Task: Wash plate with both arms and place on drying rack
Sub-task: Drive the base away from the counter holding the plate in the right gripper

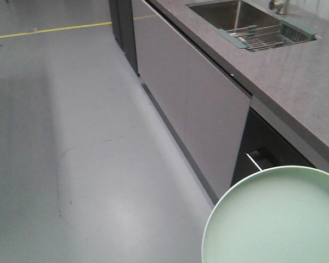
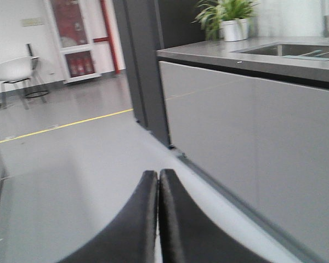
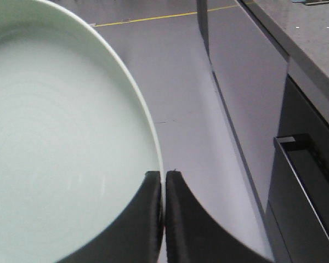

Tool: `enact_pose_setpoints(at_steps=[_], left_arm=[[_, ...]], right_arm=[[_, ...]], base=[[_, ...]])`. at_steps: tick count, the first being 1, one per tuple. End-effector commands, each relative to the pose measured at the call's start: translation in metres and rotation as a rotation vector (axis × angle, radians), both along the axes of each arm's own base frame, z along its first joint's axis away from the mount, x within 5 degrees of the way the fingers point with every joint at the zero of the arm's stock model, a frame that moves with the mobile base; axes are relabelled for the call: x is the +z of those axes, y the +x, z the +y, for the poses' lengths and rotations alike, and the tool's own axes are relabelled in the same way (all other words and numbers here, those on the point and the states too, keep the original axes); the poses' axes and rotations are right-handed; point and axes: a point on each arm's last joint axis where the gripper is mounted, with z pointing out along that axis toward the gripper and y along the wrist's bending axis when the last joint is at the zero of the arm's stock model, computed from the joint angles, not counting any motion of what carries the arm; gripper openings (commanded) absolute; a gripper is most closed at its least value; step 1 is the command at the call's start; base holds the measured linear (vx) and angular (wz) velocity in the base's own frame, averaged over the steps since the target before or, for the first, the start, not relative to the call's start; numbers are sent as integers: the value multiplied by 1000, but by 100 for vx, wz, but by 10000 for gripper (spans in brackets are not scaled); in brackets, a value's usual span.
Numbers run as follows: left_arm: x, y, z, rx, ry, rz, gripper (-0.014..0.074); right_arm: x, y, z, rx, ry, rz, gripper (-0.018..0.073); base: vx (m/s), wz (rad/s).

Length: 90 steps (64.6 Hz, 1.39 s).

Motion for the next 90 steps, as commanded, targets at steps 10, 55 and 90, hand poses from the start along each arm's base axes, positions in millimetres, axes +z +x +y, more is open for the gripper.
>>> enact_pose_setpoints(at_steps=[10, 55, 90], left_arm=[[0, 0, 0, 1, -12, -60, -6], [0, 0, 0, 1, -12, -60, -6], [0, 0, 0, 1, -12, -60, -6]], right_arm=[[13, 2, 0, -10, 32, -80, -2], [13, 2, 0, -10, 32, -80, -2], [13, 2, 0, -10, 32, -80, -2]], base=[[9, 52], [15, 54], [21, 21]])
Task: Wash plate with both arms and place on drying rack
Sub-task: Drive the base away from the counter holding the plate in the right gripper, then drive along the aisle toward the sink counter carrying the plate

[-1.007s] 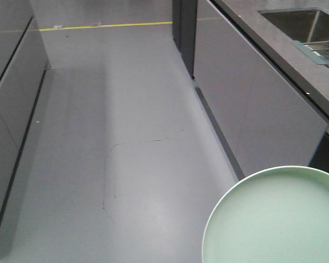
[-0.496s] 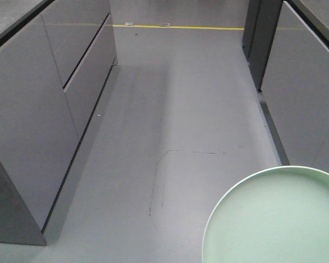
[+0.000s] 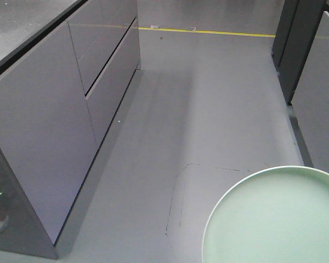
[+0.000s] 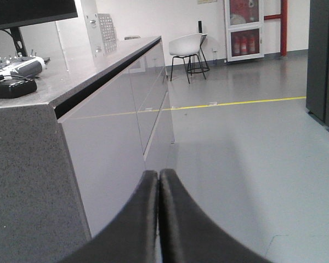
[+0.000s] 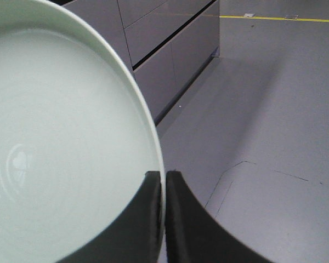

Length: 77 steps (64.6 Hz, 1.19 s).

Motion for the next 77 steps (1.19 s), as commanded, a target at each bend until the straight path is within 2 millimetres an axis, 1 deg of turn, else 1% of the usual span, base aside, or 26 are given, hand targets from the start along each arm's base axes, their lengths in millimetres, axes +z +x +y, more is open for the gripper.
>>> enact_pose_setpoints(at_steps=[1, 35, 77], left_arm=[[0, 0, 0, 1, -12, -60, -6], [0, 0, 0, 1, -12, -60, -6], [0, 0, 0, 1, -12, -60, -6]], right_arm=[[13, 2, 0, -10, 32, -80, -2], [13, 2, 0, -10, 32, -80, -2], [13, 2, 0, -10, 32, -80, -2]], base=[[25, 10], [27, 2], [28, -5]])
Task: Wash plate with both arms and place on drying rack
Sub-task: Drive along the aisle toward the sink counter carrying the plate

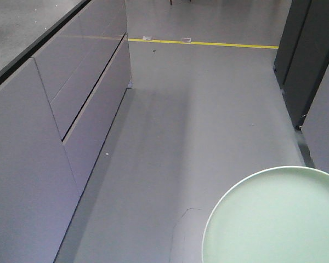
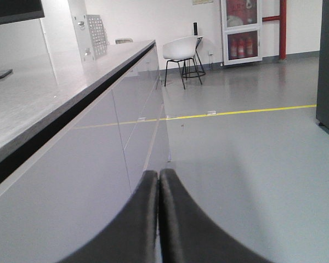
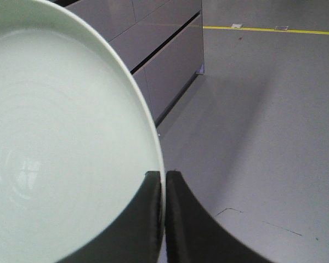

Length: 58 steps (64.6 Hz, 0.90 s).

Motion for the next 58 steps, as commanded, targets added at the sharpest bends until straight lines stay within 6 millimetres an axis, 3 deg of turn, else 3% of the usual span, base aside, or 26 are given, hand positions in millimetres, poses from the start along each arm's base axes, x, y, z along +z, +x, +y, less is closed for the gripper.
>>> enact_pose_setpoints(at_steps=[1, 58], left_arm=[[0, 0, 0, 1, -12, -60, -6], [0, 0, 0, 1, -12, -60, -6]], right_arm=[[13, 2, 0, -10, 32, -80, -2], [13, 2, 0, -10, 32, -80, -2]], base=[[28, -6], [27, -11]])
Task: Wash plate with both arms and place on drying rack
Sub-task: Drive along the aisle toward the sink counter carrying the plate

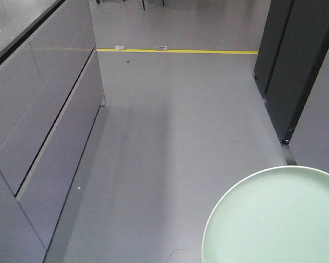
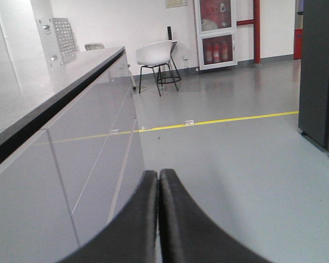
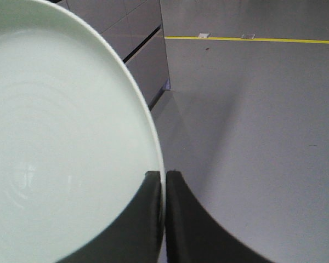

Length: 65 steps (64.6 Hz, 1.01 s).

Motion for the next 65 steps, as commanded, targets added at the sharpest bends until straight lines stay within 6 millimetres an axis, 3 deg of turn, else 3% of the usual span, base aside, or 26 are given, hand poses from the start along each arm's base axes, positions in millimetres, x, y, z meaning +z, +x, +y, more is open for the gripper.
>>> enact_pose_setpoints(at_steps=[1, 65], left_arm=[[0, 0, 0, 1, -12, -60, -6], [0, 0, 0, 1, -12, -60, -6]], right_arm=[[13, 2, 0, -10, 32, -80, -2], [13, 2, 0, -10, 32, -80, -2]], base=[[25, -15], [22, -9]])
